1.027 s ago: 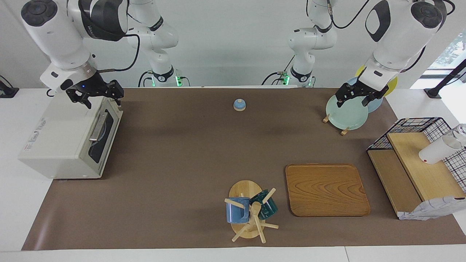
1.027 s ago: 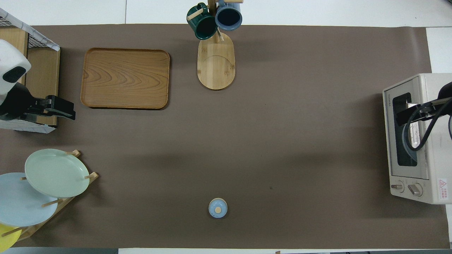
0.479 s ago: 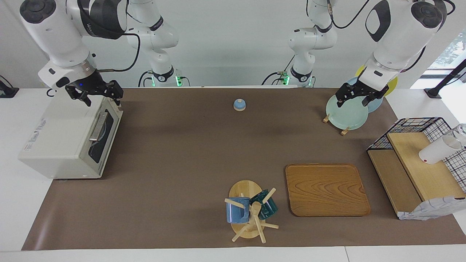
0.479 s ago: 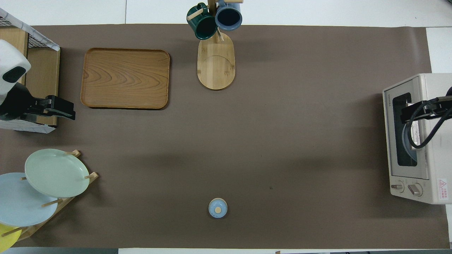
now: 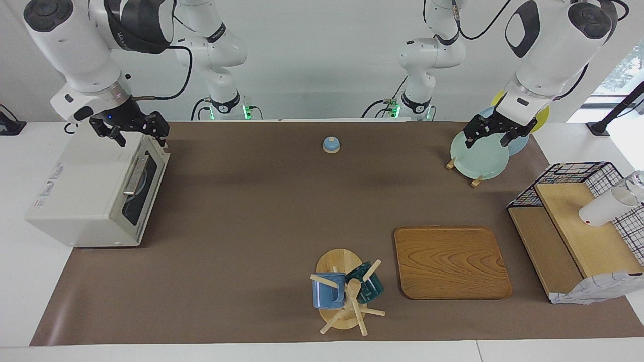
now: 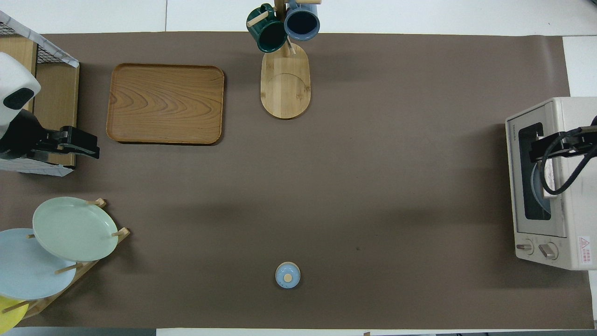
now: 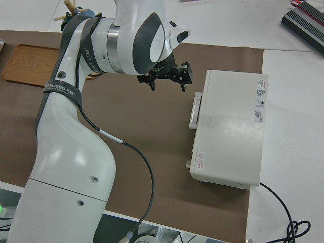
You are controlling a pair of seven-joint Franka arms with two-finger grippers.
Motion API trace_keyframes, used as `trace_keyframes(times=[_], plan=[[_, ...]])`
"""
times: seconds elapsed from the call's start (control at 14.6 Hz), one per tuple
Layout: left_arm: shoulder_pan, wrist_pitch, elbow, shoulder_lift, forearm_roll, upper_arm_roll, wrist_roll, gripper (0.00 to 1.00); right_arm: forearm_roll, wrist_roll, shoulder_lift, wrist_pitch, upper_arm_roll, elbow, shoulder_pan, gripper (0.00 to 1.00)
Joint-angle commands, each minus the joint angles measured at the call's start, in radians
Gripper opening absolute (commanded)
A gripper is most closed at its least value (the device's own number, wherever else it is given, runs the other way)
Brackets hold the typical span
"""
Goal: Put eggplant into oven
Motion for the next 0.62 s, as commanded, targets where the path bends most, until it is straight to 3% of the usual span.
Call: trace_keyframes(times=[0.0, 0.55], plan=[[0.011, -0.014, -0.001, -0.005, -0.001, -0.005, 0.013, 1.00, 0.037, 0.009, -0.012, 0.018, 0.014, -0.012, -0.026, 1.00], [0.011, -0.014, -0.001, -0.005, -0.001, -0.005, 0.013, 1.00, 0.026, 0.004, -0.008, 0.018, 0.018, 0.008, -0.026, 1.00]])
